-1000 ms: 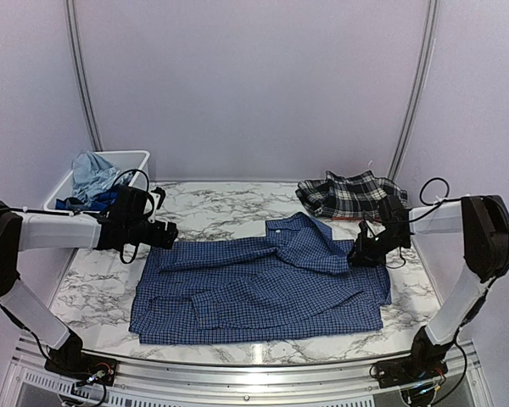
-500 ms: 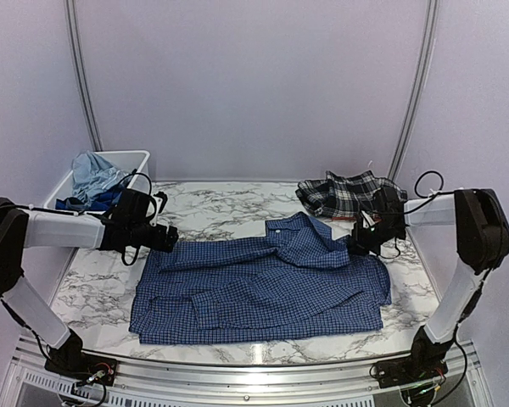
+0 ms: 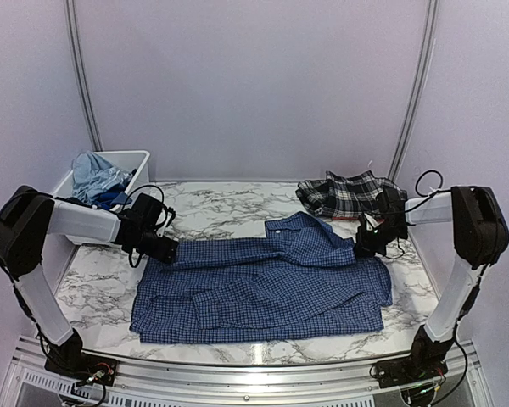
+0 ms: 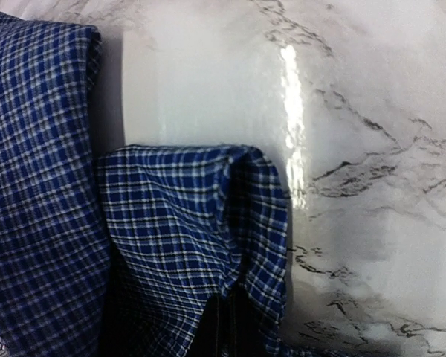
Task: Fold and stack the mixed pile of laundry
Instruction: Adjust the rectangle-folded shirt at the center of the board.
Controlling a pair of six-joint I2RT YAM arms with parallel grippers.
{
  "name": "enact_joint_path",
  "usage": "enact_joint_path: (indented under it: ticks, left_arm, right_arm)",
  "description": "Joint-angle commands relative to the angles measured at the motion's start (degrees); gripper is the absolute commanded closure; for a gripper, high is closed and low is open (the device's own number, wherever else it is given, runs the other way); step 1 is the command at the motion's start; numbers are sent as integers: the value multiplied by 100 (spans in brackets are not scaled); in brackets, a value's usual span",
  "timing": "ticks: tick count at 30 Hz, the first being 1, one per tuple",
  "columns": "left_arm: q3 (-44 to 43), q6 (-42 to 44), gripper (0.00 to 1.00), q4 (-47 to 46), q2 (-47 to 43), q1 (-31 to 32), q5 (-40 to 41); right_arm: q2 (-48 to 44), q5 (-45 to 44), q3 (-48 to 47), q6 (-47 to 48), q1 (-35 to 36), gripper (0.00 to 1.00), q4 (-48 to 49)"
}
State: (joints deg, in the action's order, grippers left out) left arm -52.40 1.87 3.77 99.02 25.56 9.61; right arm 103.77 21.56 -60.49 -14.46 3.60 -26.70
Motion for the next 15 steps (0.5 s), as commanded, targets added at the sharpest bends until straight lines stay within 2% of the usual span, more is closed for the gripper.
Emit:
enact_joint_path:
  ticks: [1, 6, 10, 15]
  left_arm:
    - [-248, 377, 14, 646, 291, -16, 373]
    - [-416, 551, 16, 945, 470, -25, 879]
    - [-393, 387, 14, 817, -170, -25, 515]
    - [-389, 475, 11, 606, -954, -25, -180]
  right_arm:
    - [198, -369, 67, 277, -96, 100, -40]
    - [166, -423, -32, 445, -124, 100, -145]
    - [-254, -264, -315, 509, -160, 83, -468]
    - [-867, 150, -616, 526, -158, 70, -698]
